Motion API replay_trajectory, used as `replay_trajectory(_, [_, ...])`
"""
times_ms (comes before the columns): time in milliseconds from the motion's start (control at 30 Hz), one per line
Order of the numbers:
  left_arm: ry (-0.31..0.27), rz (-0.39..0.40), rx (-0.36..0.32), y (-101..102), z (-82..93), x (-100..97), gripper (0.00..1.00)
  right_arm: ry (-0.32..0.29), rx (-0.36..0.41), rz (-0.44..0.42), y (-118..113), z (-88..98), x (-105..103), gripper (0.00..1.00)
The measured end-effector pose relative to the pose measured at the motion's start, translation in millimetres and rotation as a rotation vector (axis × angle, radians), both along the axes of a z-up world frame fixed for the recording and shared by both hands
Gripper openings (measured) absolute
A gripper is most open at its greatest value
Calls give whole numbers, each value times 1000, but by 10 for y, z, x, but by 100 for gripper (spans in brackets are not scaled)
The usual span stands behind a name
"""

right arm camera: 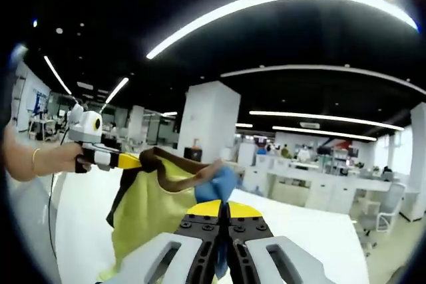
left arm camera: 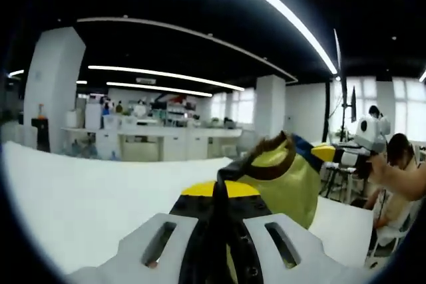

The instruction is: Fold the garment on the visible template until the final outline fits inside the template.

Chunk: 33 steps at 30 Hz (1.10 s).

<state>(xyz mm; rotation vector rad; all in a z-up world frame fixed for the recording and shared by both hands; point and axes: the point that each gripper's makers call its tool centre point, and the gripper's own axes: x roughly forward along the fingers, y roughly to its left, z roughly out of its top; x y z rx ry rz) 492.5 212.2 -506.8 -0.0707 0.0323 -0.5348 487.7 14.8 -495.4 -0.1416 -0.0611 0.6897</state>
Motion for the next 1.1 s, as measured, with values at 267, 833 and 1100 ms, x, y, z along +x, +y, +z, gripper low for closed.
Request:
replay_trajectory(267, [71,37,50,101,-375,211,0,131,12,60,173,-437,180,0])
replay_trajectory(833, [218,144,74,440,-1155,627,0,371,-9,141,565,-1461,720,0])
replay_trajectory(1100, [305,170,88,540,-1577,766,0,455,-21,147,655,-1869,948,0])
